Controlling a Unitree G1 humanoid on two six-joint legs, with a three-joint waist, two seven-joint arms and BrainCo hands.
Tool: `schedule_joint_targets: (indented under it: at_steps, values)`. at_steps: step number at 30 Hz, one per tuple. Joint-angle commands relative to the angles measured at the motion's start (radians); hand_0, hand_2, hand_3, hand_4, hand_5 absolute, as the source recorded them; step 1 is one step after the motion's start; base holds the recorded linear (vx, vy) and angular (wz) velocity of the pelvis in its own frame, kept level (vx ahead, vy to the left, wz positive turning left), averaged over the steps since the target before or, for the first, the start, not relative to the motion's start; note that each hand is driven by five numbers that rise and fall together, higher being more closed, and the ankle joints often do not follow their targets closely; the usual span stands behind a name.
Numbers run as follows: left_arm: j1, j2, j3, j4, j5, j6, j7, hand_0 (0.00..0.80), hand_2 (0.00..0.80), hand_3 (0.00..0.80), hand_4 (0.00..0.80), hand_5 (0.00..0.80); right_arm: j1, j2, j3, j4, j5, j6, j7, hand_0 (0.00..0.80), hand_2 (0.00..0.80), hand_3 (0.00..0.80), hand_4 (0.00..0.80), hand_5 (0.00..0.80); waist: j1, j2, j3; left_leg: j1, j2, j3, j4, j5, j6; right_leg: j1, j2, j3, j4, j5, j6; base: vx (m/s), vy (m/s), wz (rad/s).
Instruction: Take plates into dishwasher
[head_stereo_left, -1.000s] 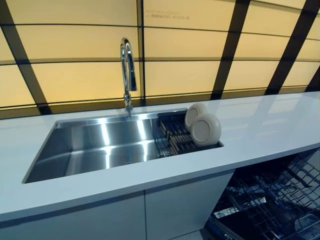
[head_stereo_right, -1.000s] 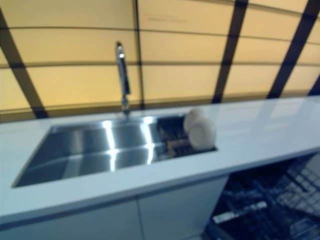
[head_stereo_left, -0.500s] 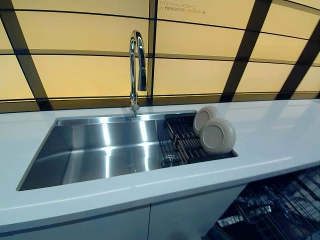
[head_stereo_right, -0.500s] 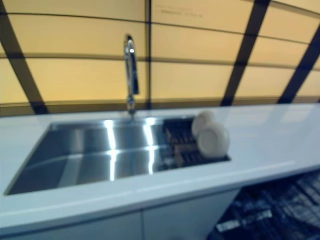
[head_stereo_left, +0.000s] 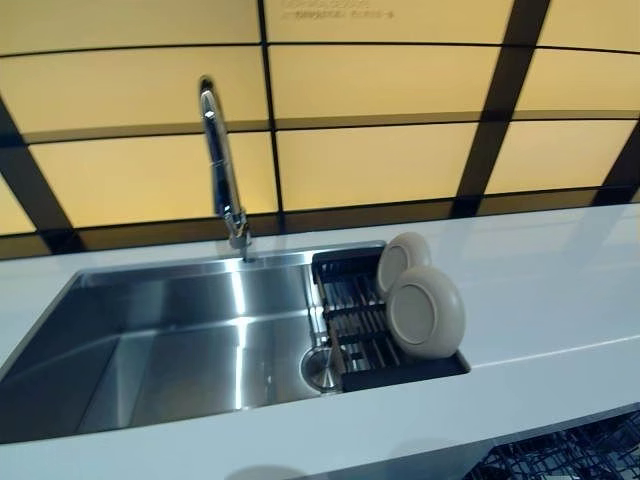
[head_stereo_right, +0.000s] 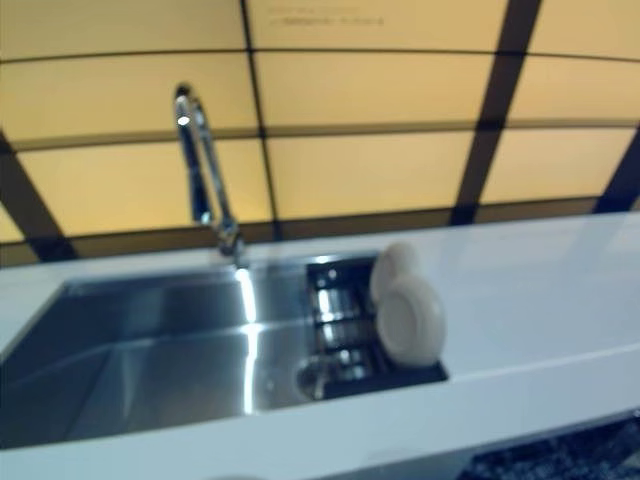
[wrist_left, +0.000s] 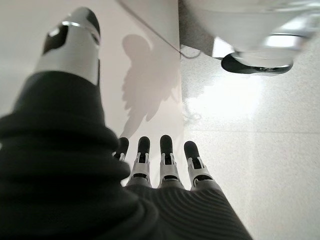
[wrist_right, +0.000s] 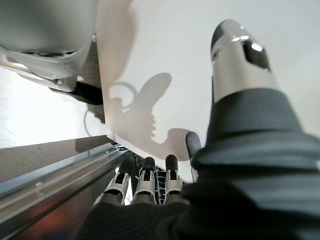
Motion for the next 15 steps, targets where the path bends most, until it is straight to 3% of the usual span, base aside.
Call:
schedule_joint_targets:
  at_steps: [1,3,6,9,12,15]
  values:
    - [-0.068,0.008,-0.027,-0.089,0.003,-0.127,-0.016,0.0,0.0,0.0,0.0,0.0,-0.03,-0.032,0.028,0.017,0.001,-0.063,0.007,0.0,0.0,0.0,0.0,0.0,0.018,-0.041,-0.011,-0.106,-0.057,0.053,0.166,0.198,0.02,-0.022,-0.096,-0.012,0.08,0.037,0.078,0.06,-0.112,-0.15]
    - [-0.075,0.01,-0.037,-0.12,0.006,-0.113,-0.024,0.0,0.0,0.0,0.0,0.0,-0.028,-0.037,0.026,0.007,0.009,-0.058,0.001,0.0,0.0,0.0,0.0,0.0,0.027,-0.044,0.005,-0.185,-0.035,0.076,0.189,0.194,0.025,0.002,-0.098,0.002,0.088,0.018,0.071,0.096,-0.084,-0.04]
    - [-0.074,0.013,-0.044,-0.127,0.003,-0.085,-0.01,0.0,0.0,0.0,0.0,0.0,-0.05,-0.036,0.025,0.002,0.029,-0.047,0.005,0.0,0.0,0.0,0.0,0.0,0.04,-0.024,0.017,-0.167,0.025,0.113,-0.064,0.192,0.036,0.037,-0.062,0.034,0.077,-0.019,0.084,0.127,0.035,0.08]
    - [-0.069,0.013,-0.047,-0.115,0.0,-0.058,0.008,0.0,0.0,0.0,0.0,0.0,-0.066,-0.035,0.034,0.016,0.037,-0.052,0.011,0.0,0.0,0.0,0.0,0.0,0.065,-0.005,0.021,-0.159,0.046,0.096,-0.283,0.215,0.026,0.074,-0.041,0.073,0.058,-0.044,0.095,0.18,0.109,0.04]
    - [-0.053,0.006,-0.036,-0.097,0.01,-0.045,0.012,0.0,0.0,0.0,0.0,0.0,-0.065,-0.031,0.038,0.008,0.032,-0.054,0.001,0.0,0.0,0.0,0.0,0.0,0.088,-0.001,0.017,-0.165,0.033,0.052,-0.366,0.222,0.021,0.104,-0.047,0.098,0.038,-0.054,0.106,0.12,0.108,-0.17]
    - [-0.036,0.001,-0.02,-0.077,0.022,-0.042,0.009,0.0,0.0,0.0,0.0,0.0,-0.059,-0.031,0.037,-0.006,0.024,-0.063,-0.007,0.0,0.0,0.0,0.0,0.0,0.083,0.002,0.006,-0.131,0.016,0.048,-0.365,0.195,0.037,0.096,-0.063,0.087,0.042,-0.048,0.117,0.018,0.152,-0.56]
